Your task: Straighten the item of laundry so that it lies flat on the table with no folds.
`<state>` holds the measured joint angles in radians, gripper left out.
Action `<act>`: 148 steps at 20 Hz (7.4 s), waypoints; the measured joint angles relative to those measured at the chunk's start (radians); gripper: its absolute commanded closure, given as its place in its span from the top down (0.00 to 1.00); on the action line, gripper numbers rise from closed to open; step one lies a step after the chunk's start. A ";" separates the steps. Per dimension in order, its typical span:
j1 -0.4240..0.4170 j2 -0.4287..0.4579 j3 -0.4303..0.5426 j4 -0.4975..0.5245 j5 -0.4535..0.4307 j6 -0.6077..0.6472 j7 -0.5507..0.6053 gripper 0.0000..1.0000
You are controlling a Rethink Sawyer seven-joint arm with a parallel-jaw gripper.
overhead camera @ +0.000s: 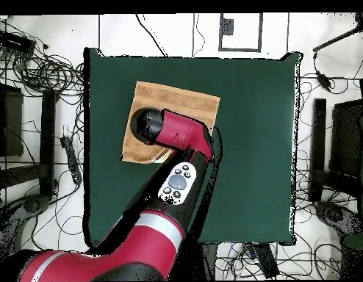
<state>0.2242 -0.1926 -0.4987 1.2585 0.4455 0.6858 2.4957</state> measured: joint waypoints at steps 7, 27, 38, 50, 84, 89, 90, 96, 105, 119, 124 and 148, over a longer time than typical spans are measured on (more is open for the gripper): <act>0.008 0.001 0.000 -0.004 -0.001 0.035 0.028 1.00; 0.008 -0.038 0.000 -0.003 -0.001 0.059 0.028 1.00; 0.008 -0.071 0.000 -0.003 -0.001 0.059 0.028 1.00; 0.010 -0.065 0.000 0.004 0.000 0.059 0.028 1.00; 0.071 -0.108 -0.096 -0.017 0.043 0.059 0.140 1.00; 0.069 -0.106 -0.106 -0.058 0.043 0.060 0.149 1.00; 0.068 -0.105 -0.108 -0.066 0.043 0.060 0.149 1.00; 0.051 -0.097 -0.118 -0.150 0.042 0.060 0.149 1.00; 0.006 -0.085 -0.106 -0.227 0.042 0.068 0.149 1.00; -0.038 -0.039 -0.080 -0.268 0.041 0.067 0.149 1.00; -0.039 0.038 -0.072 -0.322 0.041 0.067 0.149 1.00; -0.011 0.197 -0.069 -0.351 0.037 0.255 0.149 1.00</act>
<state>0.2127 0.0039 -0.5682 0.9078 0.4830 0.9410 2.6450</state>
